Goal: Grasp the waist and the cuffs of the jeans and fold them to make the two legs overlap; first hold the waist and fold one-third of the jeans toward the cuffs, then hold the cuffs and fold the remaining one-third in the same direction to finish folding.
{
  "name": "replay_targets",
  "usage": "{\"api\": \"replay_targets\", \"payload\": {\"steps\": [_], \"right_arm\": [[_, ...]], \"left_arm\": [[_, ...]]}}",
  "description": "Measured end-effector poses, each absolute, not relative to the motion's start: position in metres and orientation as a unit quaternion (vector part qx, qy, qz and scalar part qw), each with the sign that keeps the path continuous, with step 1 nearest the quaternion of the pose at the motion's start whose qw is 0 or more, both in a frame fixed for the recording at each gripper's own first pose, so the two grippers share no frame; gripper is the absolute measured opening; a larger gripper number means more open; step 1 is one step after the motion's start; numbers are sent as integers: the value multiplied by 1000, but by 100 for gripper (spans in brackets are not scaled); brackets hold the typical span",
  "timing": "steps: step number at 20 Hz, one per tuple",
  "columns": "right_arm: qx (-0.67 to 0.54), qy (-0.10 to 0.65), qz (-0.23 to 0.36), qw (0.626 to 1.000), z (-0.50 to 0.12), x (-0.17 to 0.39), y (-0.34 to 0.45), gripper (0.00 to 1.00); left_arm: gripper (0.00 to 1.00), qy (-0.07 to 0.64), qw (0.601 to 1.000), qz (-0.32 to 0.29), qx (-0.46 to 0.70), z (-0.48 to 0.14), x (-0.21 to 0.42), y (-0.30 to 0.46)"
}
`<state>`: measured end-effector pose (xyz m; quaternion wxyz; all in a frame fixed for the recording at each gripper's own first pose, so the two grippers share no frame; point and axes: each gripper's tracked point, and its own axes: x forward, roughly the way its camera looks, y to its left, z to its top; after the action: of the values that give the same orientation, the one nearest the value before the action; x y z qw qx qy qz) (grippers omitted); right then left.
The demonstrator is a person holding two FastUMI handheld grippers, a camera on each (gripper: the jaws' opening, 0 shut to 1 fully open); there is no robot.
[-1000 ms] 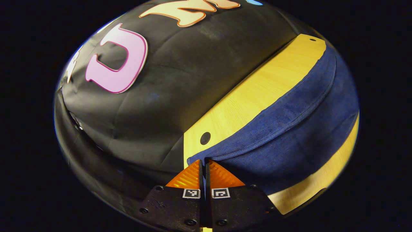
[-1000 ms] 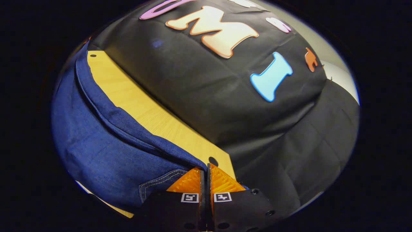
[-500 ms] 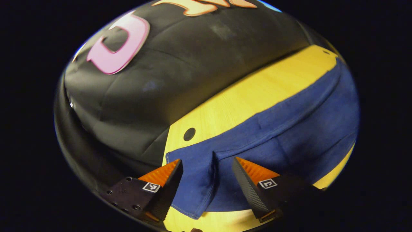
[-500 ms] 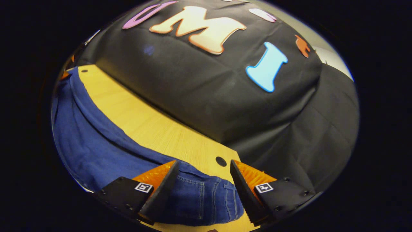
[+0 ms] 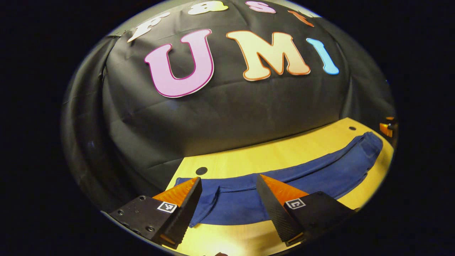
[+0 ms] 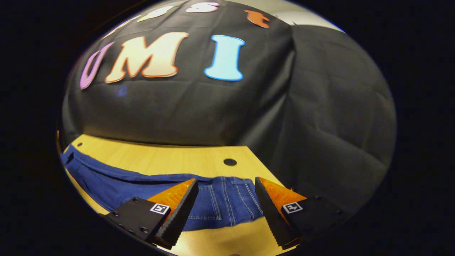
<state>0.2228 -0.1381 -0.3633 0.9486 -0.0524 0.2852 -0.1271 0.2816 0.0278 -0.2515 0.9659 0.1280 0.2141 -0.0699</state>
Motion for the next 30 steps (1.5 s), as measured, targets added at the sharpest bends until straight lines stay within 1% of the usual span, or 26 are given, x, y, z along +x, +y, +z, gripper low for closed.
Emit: {"api": "replay_targets", "payload": {"steps": [4, 7, 8, 10, 11, 12, 13, 14, 15, 16, 17, 18, 19, 20, 23, 27, 28, 29, 30], "right_arm": [[-1, 315, -185, 931, -387, 213, -184, 99], [43, 349, -218, 910, -423, 205, -208, 100], [63, 365, -232, 899, -437, 198, -216, 100], [107, 396, -262, 874, -464, 190, -228, 100], [135, 414, -271, 859, -475, 185, -231, 95], [161, 431, -276, 844, -484, 179, -230, 99], [176, 429, -274, 842, -481, 179, -228, 99], [180, 415, -275, 848, -483, 185, -233, 95], [186, 426, -269, 844, -484, 185, -231, 92], [191, 425, -252, 848, -489, 192, -227, 90], [205, 446, -233, 839, -498, 190, -219, 70], [200, 424, -239, 850, -476, 193, -224, 50], [190, 434, -234, 849, -481, 196, -225, 30], [172, 428, -226, 858, -477, 198, -226, 10], [154, 428, -212, 865, -476, 200, -232, 6], [117, 423, -235, 867, -465, 199, -239, 6], [110, 423, -237, 868, -463, 198, -234, 2], [111, 422, -237, 868, -461, 200, -227, 6], [113, 415, -239, 870, -457, 202, -227, 5]], "left_arm": [[94, 199, 973, -82, 90, -250, 278, 38], [94, 190, 977, -89, 47, -238, 276, 45], [94, 186, 978, -90, 36, -235, 278, 50], [95, 186, 978, -78, 49, -239, 278, 50], [94, 188, 978, -73, 61, -239, 278, 49], [95, 190, 977, -69, 69, -237, 278, 47], [95, 190, 977, -65, 73, -237, 279, 49], [95, 190, 977, -61, 73, -237, 279, 51], [95, 192, 977, -57, 70, -236, 279, 51], [95, 194, 977, -50, 67, -237, 279, 52], [95, 195, 978, -46, 63, -237, 279, 52], [95, 197, 978, -42, 59, -238, 278, 51], [95, 199, 978, -41, 55, -239, 277, 49], [95, 200, 977, -39, 55, -239, 277, 49], [95, 202, 977, -36, 56, -237, 276, 48], [95, 201, 977, -33, 57, -233, 273, 50], [95, 201, 977, -33, 56, -232, 271, 52], [95, 201, 977, -32, 55, -232, 271, 54], [95, 201, 978, -31, 53, -233, 272, 58]]}}
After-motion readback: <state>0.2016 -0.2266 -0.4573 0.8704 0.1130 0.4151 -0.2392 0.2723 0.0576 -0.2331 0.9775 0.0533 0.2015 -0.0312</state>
